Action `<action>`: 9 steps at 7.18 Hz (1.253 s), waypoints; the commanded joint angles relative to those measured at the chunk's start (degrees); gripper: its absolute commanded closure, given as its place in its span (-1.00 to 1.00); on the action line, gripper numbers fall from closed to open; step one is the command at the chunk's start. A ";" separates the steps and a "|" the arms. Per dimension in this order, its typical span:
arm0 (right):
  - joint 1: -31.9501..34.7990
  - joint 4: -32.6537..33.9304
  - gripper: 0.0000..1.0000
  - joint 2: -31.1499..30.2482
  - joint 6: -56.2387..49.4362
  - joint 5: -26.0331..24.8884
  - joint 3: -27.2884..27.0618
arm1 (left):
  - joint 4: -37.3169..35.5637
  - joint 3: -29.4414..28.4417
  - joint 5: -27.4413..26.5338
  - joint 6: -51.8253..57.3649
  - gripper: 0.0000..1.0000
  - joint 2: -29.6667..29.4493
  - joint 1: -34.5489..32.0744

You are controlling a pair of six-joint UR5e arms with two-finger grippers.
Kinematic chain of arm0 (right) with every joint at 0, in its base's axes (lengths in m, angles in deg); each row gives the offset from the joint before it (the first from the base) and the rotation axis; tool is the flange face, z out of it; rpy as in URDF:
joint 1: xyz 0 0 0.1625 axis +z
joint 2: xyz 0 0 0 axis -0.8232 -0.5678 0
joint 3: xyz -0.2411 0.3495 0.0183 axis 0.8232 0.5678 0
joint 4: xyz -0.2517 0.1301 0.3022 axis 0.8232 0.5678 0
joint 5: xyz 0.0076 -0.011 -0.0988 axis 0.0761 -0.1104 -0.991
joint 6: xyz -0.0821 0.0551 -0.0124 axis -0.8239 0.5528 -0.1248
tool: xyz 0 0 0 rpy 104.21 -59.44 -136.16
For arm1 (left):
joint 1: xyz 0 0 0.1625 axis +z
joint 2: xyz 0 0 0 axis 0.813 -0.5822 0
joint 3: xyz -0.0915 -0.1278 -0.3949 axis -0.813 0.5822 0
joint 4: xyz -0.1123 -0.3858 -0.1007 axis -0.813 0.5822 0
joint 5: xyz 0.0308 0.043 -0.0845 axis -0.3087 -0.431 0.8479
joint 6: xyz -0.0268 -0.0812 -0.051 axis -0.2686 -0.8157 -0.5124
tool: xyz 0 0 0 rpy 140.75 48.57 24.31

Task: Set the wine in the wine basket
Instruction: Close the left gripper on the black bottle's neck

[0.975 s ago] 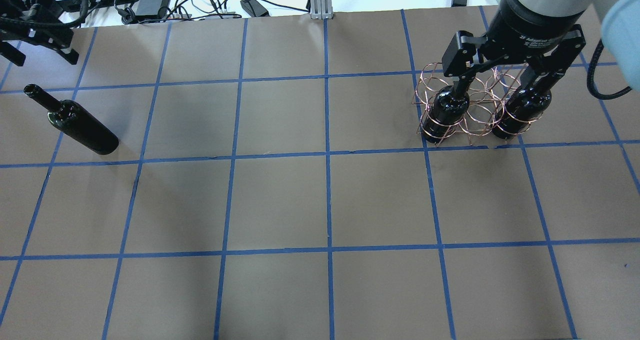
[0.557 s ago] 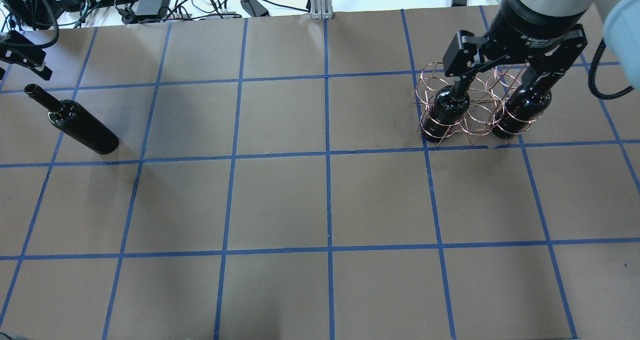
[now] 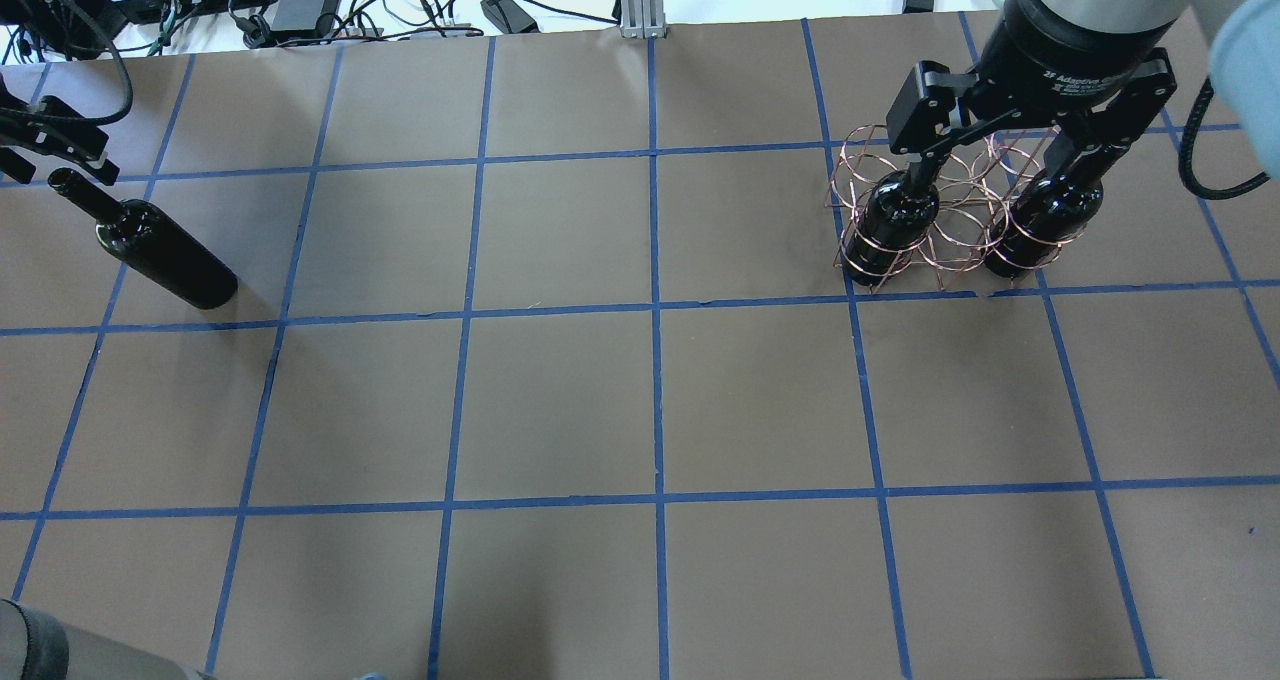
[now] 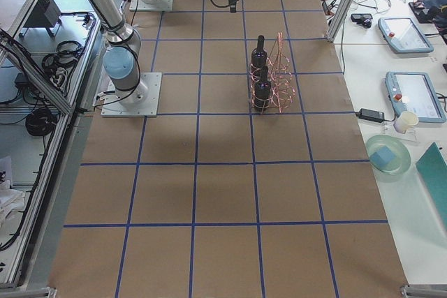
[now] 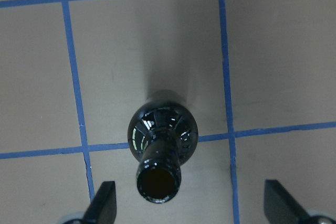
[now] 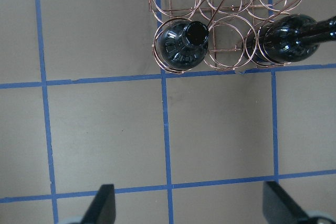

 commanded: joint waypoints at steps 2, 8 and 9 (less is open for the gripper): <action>0.00 0.03 -1.00 0.04 -0.06 -0.09 0.00 | -3.46 0.05 -2.95 -0.99 -0.98 -3.50 0.02; 0.00 0.12 -1.00 0.13 -0.15 0.26 0.00 | -2.77 1.90 -3.58 -5.91 -0.90 -2.98 -0.33; 0.00 0.12 -1.00 0.13 -0.15 0.18 0.00 | -2.85 1.90 -3.58 -5.75 -0.89 -2.98 -0.16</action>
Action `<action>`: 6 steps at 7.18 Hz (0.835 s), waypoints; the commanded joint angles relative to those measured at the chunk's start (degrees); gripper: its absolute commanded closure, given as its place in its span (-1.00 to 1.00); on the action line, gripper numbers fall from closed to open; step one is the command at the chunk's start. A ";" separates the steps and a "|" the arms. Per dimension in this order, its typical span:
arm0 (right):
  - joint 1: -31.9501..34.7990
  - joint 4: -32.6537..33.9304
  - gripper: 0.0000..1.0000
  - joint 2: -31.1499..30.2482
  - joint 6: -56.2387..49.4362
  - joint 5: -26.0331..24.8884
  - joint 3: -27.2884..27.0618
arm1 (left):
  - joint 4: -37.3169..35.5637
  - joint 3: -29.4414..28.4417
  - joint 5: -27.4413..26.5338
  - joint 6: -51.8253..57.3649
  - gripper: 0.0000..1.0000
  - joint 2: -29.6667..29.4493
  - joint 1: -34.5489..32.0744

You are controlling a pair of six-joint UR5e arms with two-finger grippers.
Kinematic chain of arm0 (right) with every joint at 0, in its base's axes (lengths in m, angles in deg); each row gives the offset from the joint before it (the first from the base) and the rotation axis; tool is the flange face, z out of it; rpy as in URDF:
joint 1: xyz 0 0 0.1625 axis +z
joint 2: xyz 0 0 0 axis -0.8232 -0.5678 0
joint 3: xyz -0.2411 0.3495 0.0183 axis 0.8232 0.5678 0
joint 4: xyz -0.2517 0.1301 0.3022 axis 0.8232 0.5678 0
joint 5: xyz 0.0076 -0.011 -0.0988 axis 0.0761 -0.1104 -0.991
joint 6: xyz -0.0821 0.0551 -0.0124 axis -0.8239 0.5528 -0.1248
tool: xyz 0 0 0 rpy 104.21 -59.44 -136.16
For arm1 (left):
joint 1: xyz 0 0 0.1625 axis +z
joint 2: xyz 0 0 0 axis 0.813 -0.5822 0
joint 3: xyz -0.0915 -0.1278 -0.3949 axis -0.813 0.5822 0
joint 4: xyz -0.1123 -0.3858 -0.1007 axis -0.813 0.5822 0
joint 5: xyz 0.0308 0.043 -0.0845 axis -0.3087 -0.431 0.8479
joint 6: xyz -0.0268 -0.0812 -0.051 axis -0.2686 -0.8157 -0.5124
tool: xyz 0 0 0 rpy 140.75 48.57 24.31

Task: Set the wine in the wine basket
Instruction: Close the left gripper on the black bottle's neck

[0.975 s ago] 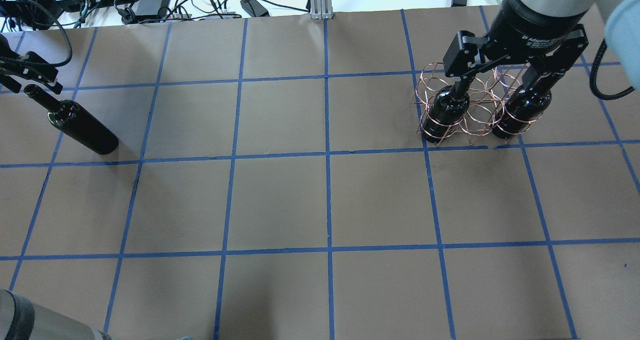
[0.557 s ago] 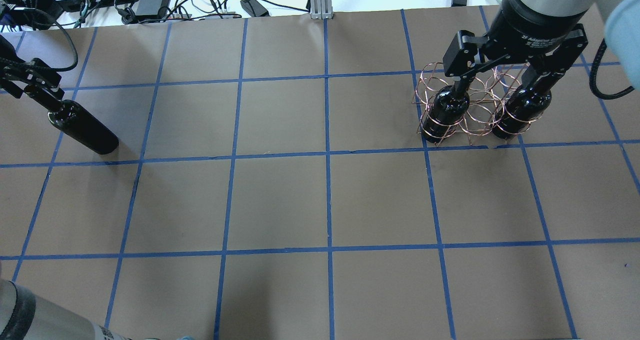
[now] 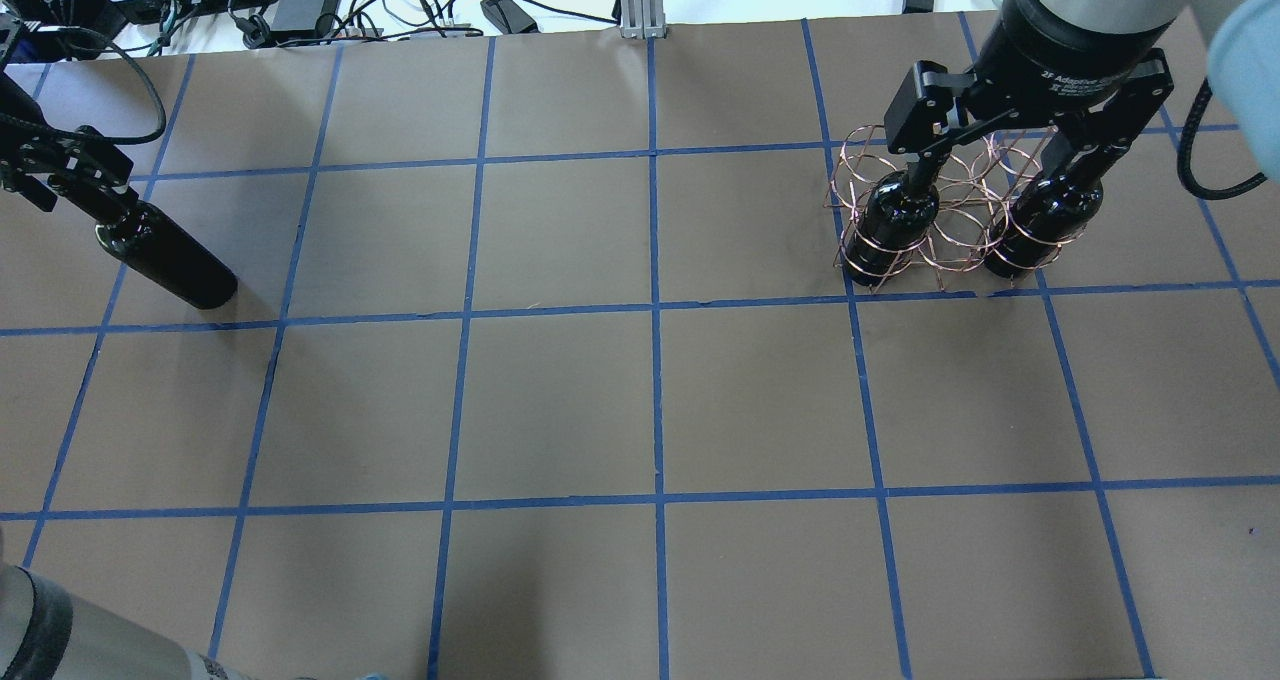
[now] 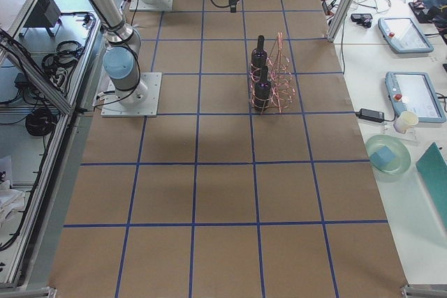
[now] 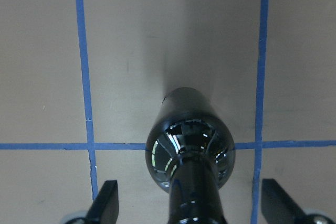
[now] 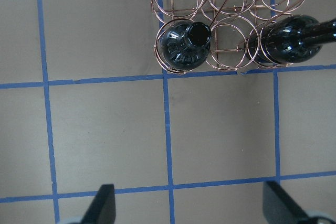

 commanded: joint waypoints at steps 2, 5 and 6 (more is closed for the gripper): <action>0.00 -0.09 -1.00 0.00 -0.02 -0.09 0.00 | 0.01 0.14 0.35 -0.43 -0.50 0.15 0.19; 0.00 -0.27 -1.00 -0.09 -0.11 -0.09 0.00 | 0.10 0.49 0.44 -0.52 0.15 -0.02 0.45; -0.09 -0.27 -1.00 -0.09 -0.20 -0.35 0.00 | 0.10 0.84 0.53 -0.52 0.46 0.06 0.54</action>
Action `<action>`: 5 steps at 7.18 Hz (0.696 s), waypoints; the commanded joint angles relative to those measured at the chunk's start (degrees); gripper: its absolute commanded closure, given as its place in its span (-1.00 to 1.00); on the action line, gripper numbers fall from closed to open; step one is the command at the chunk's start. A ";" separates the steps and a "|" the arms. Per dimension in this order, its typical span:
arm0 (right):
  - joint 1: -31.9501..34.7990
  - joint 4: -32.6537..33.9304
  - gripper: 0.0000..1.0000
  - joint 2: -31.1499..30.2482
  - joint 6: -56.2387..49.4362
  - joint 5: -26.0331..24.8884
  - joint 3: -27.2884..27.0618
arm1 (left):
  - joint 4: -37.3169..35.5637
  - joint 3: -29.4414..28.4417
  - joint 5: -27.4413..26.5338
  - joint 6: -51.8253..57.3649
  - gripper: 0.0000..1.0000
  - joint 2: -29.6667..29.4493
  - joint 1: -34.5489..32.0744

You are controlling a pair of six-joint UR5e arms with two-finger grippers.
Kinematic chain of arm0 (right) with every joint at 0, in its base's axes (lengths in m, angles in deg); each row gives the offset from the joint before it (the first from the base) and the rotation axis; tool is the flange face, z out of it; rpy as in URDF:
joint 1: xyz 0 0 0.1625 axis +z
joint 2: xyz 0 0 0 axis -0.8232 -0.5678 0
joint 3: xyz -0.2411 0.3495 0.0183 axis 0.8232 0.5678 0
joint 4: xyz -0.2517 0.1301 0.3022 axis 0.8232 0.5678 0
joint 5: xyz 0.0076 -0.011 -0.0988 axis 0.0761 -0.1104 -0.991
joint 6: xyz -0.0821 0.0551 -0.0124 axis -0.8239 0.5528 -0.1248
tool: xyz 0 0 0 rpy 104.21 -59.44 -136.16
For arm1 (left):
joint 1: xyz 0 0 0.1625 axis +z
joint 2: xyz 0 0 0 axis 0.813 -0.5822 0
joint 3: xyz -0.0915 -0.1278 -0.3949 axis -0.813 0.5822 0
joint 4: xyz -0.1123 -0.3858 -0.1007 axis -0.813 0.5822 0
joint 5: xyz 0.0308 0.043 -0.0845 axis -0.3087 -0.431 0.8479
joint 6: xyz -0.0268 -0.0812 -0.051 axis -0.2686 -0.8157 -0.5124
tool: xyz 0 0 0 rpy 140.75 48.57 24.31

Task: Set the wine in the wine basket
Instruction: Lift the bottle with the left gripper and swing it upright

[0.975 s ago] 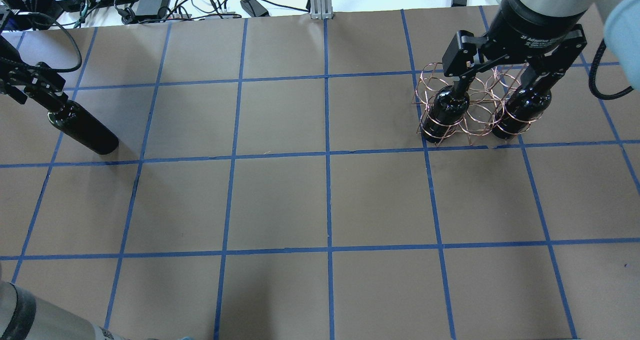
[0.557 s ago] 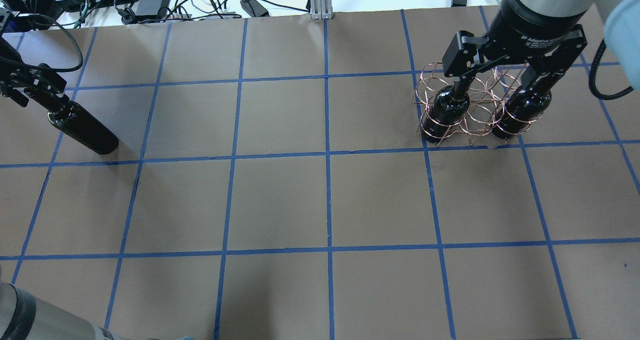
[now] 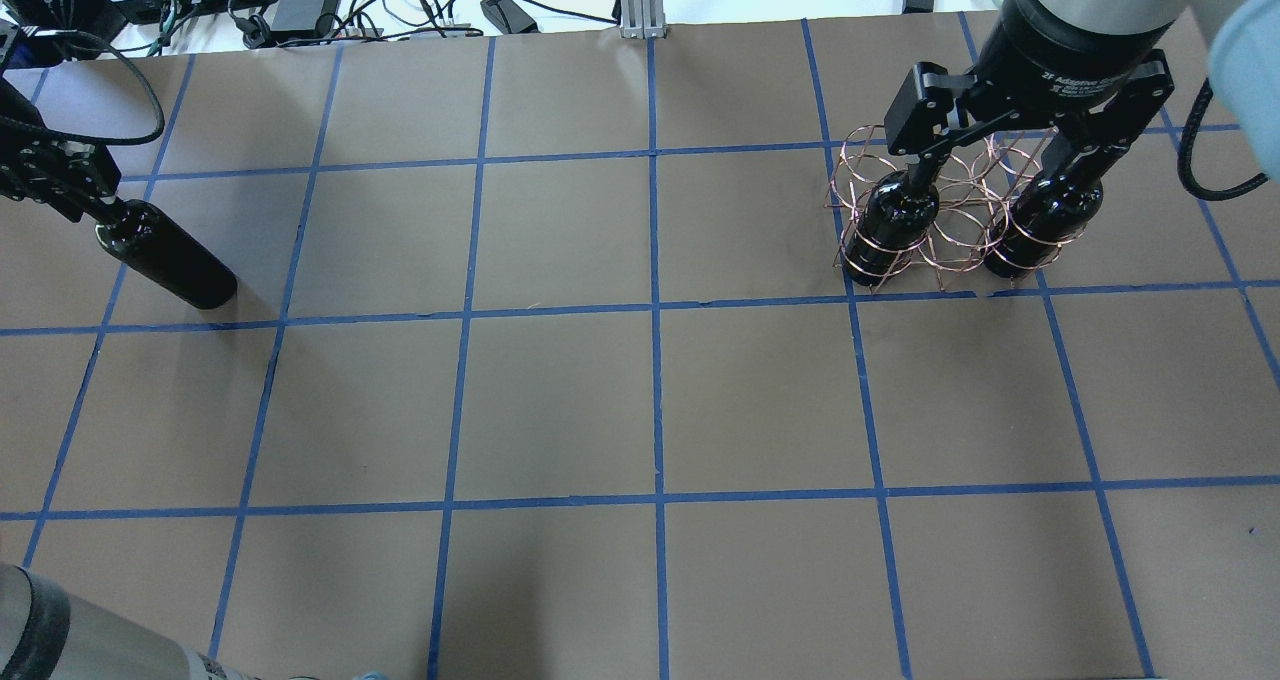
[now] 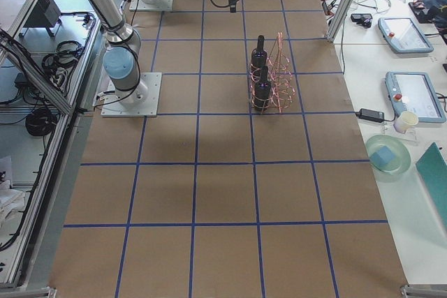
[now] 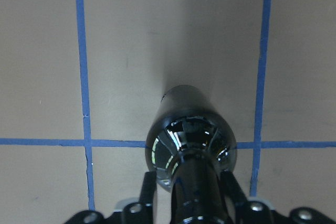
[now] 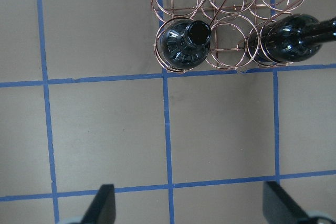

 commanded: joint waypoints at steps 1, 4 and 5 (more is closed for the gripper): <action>0.00 -0.04 -1.00 -0.10 0.08 -0.16 0.00 | 0.03 0.34 0.12 -0.18 0.62 0.33 0.09; 0.00 -0.04 -1.00 -0.10 -0.01 -0.16 0.00 | 2.99 -0.27 -0.49 -1.75 0.98 2.60 -0.52; 0.00 0.05 -1.00 -0.10 -0.01 0.02 0.00 | 5.02 -0.45 -0.50 -2.02 1.00 4.36 -1.04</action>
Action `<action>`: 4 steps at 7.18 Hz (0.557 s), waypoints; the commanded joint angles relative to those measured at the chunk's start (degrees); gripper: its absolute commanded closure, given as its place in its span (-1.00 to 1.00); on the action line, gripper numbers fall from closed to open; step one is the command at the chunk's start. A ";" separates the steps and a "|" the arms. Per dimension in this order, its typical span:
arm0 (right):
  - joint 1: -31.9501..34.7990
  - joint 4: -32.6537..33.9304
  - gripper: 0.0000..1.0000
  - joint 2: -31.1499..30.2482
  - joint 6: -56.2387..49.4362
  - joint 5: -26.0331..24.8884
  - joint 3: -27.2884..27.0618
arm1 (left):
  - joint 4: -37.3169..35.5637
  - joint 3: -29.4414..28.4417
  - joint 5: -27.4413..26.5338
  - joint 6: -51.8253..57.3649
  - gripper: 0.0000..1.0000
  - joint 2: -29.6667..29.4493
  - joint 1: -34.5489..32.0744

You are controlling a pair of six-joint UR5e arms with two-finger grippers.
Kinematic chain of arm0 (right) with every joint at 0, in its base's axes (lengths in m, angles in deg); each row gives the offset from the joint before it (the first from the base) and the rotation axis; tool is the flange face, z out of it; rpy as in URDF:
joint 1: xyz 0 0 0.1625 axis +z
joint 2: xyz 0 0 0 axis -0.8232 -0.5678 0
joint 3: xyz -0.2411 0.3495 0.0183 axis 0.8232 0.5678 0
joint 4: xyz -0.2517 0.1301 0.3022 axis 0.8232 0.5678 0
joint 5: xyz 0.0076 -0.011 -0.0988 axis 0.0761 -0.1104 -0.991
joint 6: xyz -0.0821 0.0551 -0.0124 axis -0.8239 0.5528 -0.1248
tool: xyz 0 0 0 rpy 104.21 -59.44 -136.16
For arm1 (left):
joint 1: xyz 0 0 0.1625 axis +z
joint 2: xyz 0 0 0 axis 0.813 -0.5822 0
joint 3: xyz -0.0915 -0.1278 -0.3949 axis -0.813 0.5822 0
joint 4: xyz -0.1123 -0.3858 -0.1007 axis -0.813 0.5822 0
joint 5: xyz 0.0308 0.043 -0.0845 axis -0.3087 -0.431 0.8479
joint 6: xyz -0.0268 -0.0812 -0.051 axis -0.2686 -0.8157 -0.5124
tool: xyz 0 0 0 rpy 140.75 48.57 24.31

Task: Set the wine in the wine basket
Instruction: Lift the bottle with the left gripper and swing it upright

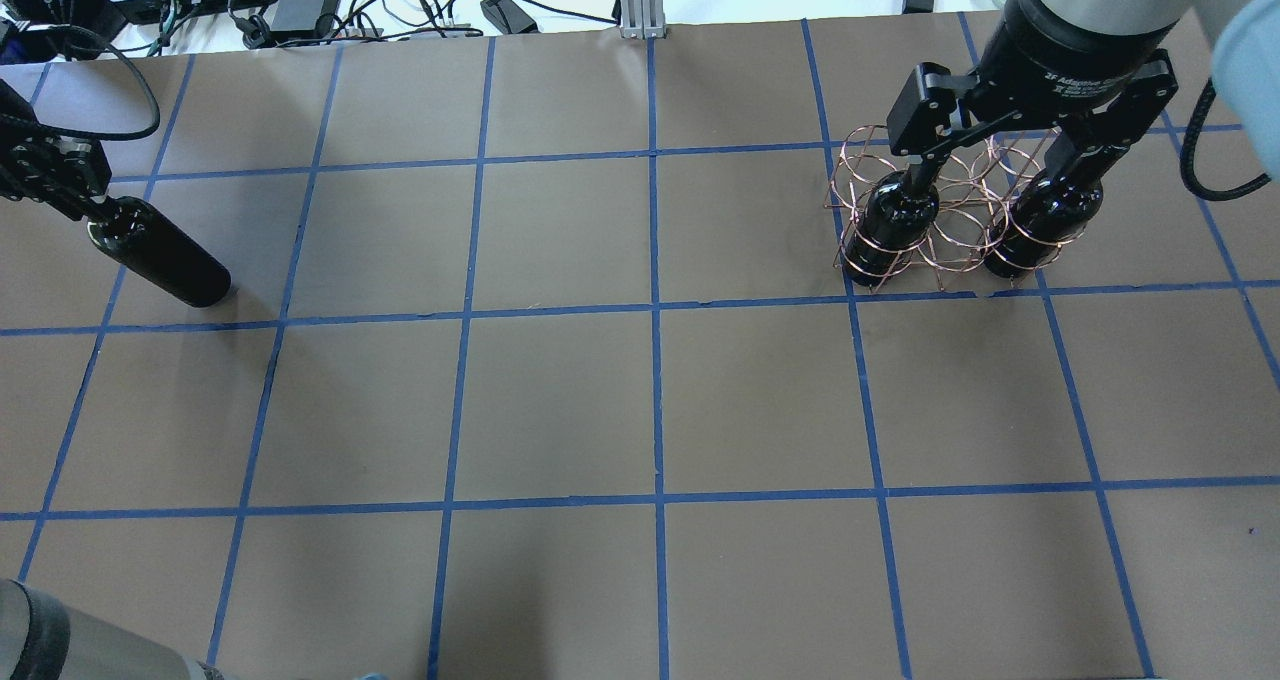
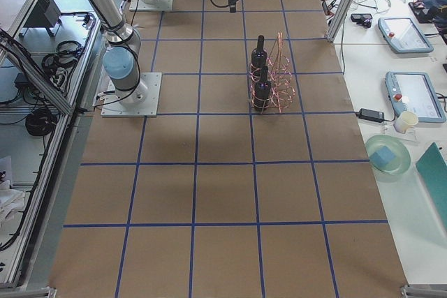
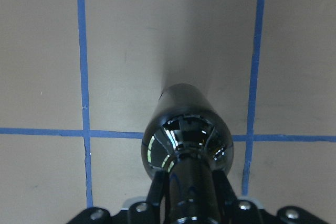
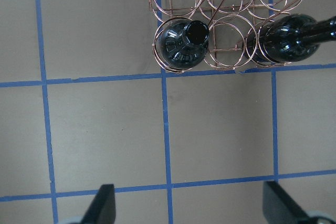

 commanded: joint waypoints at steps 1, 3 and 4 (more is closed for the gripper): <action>0.00 0.07 -1.00 0.08 -0.20 0.06 0.00 | 5.57 -0.22 0.22 -5.00 1.00 3.88 -2.62; 0.00 -0.02 -1.00 0.00 -0.11 0.05 0.00 | 9.09 0.40 0.22 -16.50 1.00 8.36 -11.12; 0.00 -0.02 -1.00 0.00 -0.20 0.05 0.00 | 9.37 1.27 1.18 -23.43 1.00 10.04 -14.82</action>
